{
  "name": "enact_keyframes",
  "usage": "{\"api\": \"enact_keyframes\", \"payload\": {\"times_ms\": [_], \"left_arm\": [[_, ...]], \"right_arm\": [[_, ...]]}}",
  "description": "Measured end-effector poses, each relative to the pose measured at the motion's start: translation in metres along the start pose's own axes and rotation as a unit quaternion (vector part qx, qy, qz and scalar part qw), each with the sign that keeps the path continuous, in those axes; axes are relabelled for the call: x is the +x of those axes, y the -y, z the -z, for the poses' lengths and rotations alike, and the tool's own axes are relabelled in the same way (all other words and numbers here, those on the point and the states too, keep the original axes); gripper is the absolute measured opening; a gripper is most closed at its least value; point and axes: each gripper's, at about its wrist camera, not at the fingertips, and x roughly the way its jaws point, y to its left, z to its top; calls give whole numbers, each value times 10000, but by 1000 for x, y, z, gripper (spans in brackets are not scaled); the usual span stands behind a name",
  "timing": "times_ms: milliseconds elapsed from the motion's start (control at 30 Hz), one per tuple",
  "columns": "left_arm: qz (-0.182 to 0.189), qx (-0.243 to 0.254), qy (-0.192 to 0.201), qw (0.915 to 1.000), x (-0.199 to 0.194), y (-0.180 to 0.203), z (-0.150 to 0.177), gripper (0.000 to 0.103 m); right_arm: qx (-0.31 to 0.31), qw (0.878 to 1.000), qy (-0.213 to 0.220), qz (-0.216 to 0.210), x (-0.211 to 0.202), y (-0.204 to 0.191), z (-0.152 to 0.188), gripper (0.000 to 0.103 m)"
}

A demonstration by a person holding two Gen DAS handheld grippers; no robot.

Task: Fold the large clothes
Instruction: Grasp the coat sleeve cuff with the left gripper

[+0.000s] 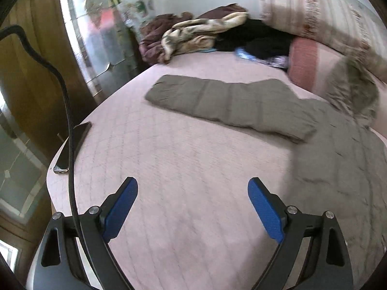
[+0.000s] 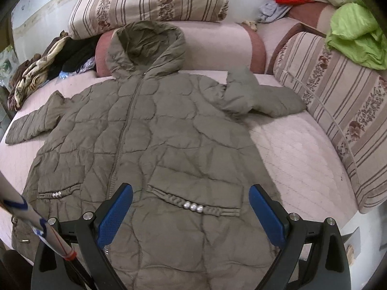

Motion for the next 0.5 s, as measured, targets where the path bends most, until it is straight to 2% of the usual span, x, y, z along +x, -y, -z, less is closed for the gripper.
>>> {"api": "enact_keyframes", "payload": {"times_ms": [167, 233, 300, 500], "left_arm": [[127, -695, -231, 9972, 47, -40, -20, 93], [307, -1139, -390, 9923, 73, -59, -31, 93], [462, -1484, -534, 9864, 94, -71, -39, 93], [1161, -2495, -870, 9574, 161, -89, -68, 91]], "right_arm": [[9, 10000, -72, 30, 8, -3, -3, 99], [-23, 9999, -106, 107, 13, -5, -3, 99], [-37, 9998, -155, 140, 18, -8, -4, 99], [-159, 9991, -325, 213, 32, -15, -2, 99]]}}
